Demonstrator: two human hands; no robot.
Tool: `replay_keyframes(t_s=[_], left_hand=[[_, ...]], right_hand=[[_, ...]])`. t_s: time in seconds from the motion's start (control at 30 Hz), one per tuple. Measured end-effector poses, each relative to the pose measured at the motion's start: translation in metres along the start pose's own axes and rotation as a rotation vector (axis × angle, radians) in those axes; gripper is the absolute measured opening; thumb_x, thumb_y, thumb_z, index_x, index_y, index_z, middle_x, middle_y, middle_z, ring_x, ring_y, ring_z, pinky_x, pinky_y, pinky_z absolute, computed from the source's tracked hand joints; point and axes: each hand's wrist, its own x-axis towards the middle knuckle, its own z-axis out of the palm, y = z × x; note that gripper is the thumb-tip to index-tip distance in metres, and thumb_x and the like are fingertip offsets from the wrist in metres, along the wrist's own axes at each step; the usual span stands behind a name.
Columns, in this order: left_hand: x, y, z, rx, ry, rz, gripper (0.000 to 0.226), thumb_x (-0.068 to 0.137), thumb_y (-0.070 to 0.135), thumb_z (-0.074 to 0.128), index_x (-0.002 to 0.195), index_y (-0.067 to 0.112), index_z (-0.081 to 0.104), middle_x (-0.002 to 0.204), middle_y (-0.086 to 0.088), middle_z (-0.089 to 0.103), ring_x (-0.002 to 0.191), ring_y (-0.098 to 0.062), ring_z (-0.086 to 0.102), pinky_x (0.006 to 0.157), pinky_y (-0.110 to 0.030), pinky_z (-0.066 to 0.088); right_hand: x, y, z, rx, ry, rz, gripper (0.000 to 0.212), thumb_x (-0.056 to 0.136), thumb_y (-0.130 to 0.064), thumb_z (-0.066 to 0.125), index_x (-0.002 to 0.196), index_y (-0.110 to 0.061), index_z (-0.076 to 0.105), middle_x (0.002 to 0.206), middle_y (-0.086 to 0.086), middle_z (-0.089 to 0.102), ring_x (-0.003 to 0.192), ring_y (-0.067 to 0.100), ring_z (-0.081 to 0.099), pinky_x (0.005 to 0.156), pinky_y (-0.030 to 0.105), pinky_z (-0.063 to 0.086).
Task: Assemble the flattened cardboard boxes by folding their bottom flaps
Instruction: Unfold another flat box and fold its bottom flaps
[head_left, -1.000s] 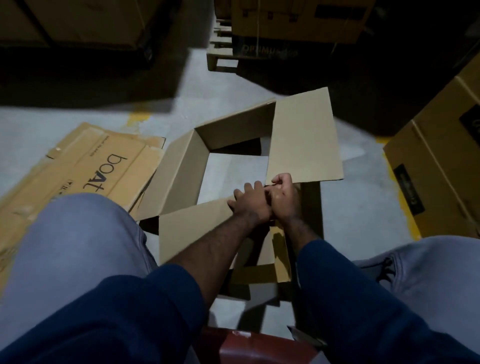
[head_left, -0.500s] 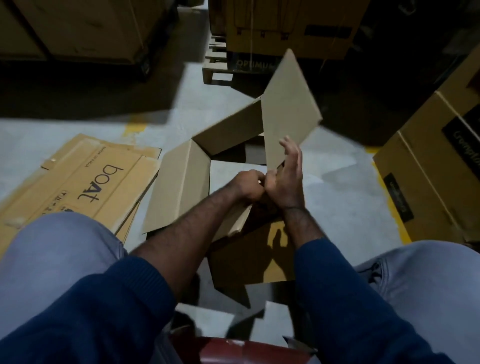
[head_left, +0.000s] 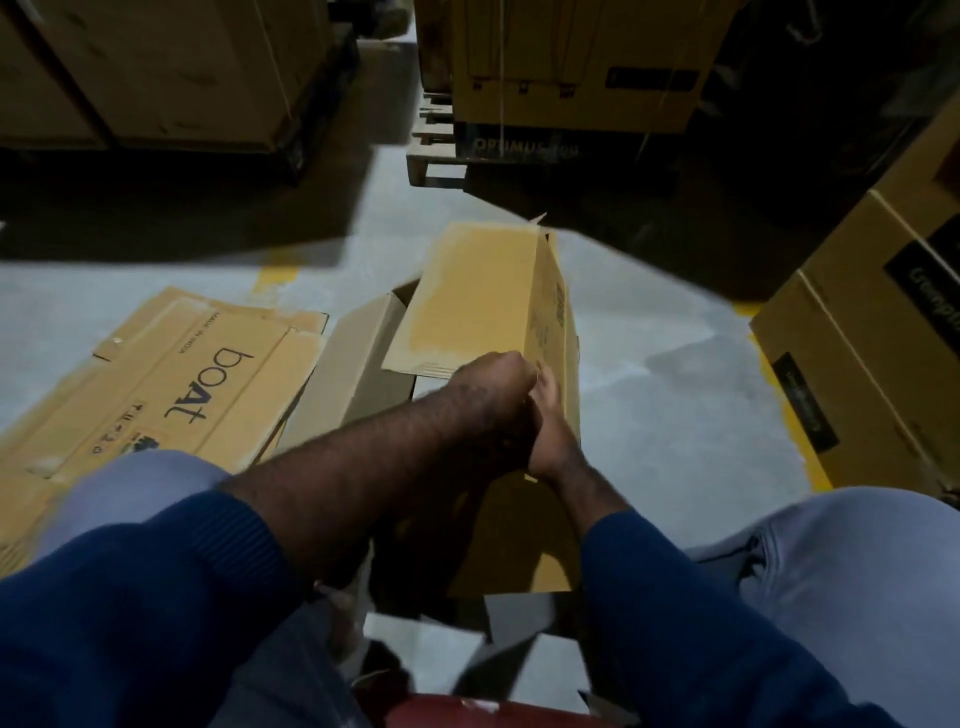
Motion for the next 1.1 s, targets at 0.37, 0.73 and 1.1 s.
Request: replay_keyframes(t_s=[0.37, 0.73, 1.1], left_hand=[[-0.020, -0.017, -0.084, 0.149, -0.016, 0.339, 0.019, 0.089, 0.032, 0.075, 0.104, 0.022, 0.071, 0.104, 0.006, 0.068, 0.086, -0.007, 0.066, 0.074, -0.028, 0.061], [-0.007, 0.022, -0.118, 0.362, -0.026, 0.435, 0.016, 0.088, 0.031, 0.076, 0.099, 0.020, 0.069, 0.099, 0.004, 0.064, 0.086, -0.012, 0.062, 0.069, -0.026, 0.055], [-0.045, 0.038, -0.220, 0.431, 0.149, 0.435, 0.053, 0.089, 0.012, 0.072, 0.136, 0.027, 0.053, 0.124, 0.005, 0.059, 0.109, -0.012, 0.058, 0.080, -0.024, 0.053]], right_hand=[[0.019, -0.023, -0.003, -0.165, 0.249, -0.091, 0.060, 0.085, -0.034, 0.080, 0.138, -0.026, 0.054, 0.125, -0.001, 0.067, 0.111, 0.020, 0.064, 0.095, 0.045, 0.056], [0.010, -0.049, -0.029, -0.126, 0.382, 0.066, 0.036, 0.087, -0.049, 0.075, 0.116, -0.028, 0.069, 0.112, 0.003, 0.071, 0.104, 0.027, 0.064, 0.078, 0.029, 0.046], [-0.027, -0.146, -0.090, -0.154, 0.605, -0.119, 0.015, 0.101, -0.019, 0.060, 0.110, -0.022, 0.073, 0.100, 0.001, 0.073, 0.091, 0.019, 0.066, 0.067, 0.024, 0.045]])
